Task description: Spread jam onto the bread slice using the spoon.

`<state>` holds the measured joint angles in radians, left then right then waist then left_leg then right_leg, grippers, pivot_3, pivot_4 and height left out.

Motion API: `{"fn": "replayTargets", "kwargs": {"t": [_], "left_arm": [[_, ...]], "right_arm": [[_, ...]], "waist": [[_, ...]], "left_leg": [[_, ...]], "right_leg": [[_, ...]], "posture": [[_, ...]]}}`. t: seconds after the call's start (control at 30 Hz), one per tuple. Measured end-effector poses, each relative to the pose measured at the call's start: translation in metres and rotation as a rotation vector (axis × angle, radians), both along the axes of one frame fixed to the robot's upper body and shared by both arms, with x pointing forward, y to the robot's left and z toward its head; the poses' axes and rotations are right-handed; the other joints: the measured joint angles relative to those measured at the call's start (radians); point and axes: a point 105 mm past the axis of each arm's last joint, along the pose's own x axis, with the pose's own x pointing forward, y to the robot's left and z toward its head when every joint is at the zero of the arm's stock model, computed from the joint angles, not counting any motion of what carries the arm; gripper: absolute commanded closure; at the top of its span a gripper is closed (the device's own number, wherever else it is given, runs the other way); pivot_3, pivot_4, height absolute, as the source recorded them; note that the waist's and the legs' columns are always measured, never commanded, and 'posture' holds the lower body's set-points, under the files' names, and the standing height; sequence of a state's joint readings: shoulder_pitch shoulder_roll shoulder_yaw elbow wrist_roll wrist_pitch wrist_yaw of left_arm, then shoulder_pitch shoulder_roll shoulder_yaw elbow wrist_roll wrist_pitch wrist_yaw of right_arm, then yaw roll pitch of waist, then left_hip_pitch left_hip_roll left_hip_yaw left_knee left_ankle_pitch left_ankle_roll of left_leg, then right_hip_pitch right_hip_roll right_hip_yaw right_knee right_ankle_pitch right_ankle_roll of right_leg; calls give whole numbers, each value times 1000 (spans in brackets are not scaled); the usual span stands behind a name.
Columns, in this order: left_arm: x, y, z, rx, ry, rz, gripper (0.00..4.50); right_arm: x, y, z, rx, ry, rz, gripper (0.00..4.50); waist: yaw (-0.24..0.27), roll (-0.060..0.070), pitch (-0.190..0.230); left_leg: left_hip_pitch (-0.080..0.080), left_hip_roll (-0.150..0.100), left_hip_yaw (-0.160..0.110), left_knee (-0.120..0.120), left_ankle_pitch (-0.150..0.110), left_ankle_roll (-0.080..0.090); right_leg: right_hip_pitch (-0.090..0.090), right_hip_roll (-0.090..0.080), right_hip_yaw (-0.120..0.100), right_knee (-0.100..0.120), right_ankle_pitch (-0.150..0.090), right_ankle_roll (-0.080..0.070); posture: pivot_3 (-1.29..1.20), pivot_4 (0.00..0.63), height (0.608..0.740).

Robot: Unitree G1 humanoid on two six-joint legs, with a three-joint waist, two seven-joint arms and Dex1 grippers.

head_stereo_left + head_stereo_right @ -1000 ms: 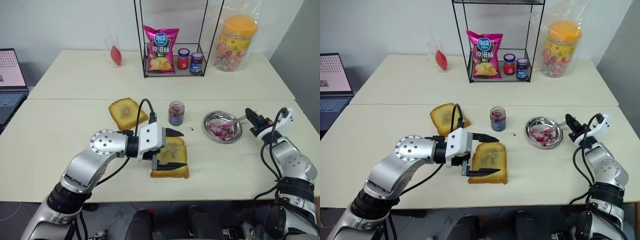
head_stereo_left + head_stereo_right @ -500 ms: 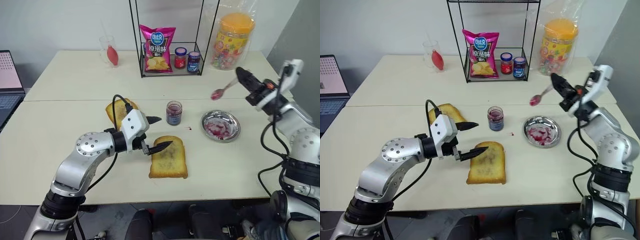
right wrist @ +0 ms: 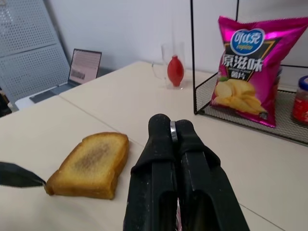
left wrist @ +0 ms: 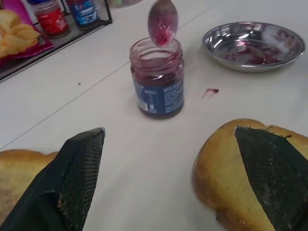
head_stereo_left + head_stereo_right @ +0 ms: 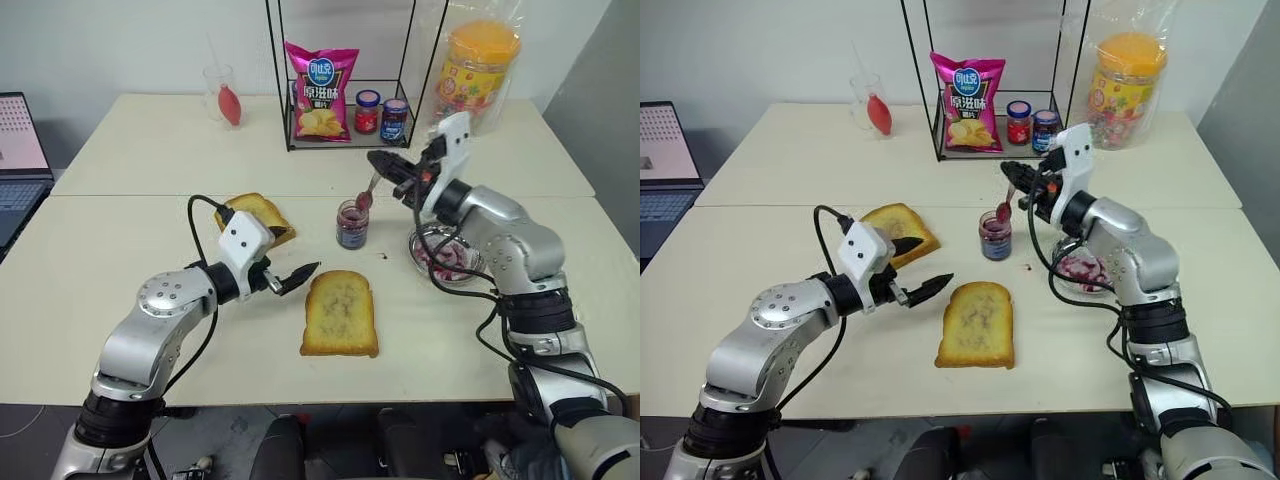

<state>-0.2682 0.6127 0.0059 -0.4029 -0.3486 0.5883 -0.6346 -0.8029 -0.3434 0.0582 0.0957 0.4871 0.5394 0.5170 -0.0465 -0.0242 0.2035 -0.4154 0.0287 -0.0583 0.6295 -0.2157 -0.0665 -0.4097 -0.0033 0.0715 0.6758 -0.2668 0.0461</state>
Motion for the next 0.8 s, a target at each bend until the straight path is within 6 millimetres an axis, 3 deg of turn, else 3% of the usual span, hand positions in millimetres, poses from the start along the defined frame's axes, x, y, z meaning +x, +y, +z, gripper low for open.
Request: {"fn": "replayTargets", "kwargs": {"t": [0.4, 0.8], "left_arm": [[-2, 1, -2, 7, 5, 15, 0], [-2, 4, -3, 27, 2, 26, 0]], "right_arm": [[14, 17, -31, -79, 11, -1, 4474], [20, 31, -46, -92, 48, -8, 4474]], "waist": [[-4, 0, 0], [-5, 0, 0]], "left_leg": [[1, 0, 0, 1, 0, 0], [1, 0, 0, 1, 1, 0]], "right_leg": [[0, 1, 0, 4, 0, 0], [-1, 0, 0, 4, 0, 0]], "posture": [[0, 150, 740], [0, 150, 740]]}}
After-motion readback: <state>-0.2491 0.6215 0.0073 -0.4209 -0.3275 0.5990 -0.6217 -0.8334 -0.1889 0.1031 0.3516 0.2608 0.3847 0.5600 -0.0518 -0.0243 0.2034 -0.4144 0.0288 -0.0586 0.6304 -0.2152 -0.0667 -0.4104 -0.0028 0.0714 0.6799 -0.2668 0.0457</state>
